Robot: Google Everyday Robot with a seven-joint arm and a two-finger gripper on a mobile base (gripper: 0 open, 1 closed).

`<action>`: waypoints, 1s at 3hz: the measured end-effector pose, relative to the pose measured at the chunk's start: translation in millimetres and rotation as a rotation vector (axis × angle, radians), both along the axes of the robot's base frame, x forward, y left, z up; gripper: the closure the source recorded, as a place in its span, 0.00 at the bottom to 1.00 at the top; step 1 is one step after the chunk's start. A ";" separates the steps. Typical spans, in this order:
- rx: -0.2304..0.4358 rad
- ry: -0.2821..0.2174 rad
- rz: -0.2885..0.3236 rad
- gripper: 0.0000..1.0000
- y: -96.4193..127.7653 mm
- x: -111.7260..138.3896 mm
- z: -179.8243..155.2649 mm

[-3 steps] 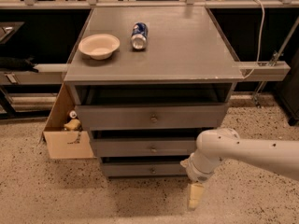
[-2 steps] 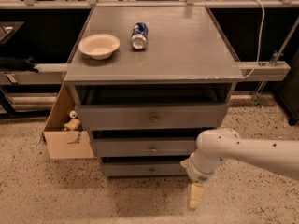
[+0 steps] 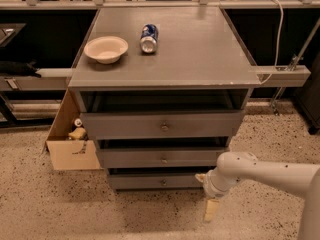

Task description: Open bottom drawer

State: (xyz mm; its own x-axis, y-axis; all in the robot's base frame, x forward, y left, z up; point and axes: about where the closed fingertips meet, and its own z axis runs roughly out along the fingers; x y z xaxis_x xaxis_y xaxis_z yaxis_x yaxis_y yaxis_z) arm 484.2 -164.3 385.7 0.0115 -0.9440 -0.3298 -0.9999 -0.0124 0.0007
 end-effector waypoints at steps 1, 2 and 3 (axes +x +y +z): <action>0.032 -0.036 0.006 0.00 -12.4 18.3 -64.2; 0.044 -0.040 0.002 0.00 -18.2 29.8 -97.6; 0.067 -0.067 -0.026 0.00 -19.6 57.5 -134.5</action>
Offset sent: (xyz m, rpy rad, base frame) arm 0.0468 -0.0274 -0.1345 0.0567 -0.0520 -0.0060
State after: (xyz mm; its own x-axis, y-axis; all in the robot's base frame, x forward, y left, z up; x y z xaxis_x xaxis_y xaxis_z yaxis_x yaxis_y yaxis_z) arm 541.7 -183.9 251.2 0.0114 -0.9202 -0.3914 -0.9977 0.0160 -0.0666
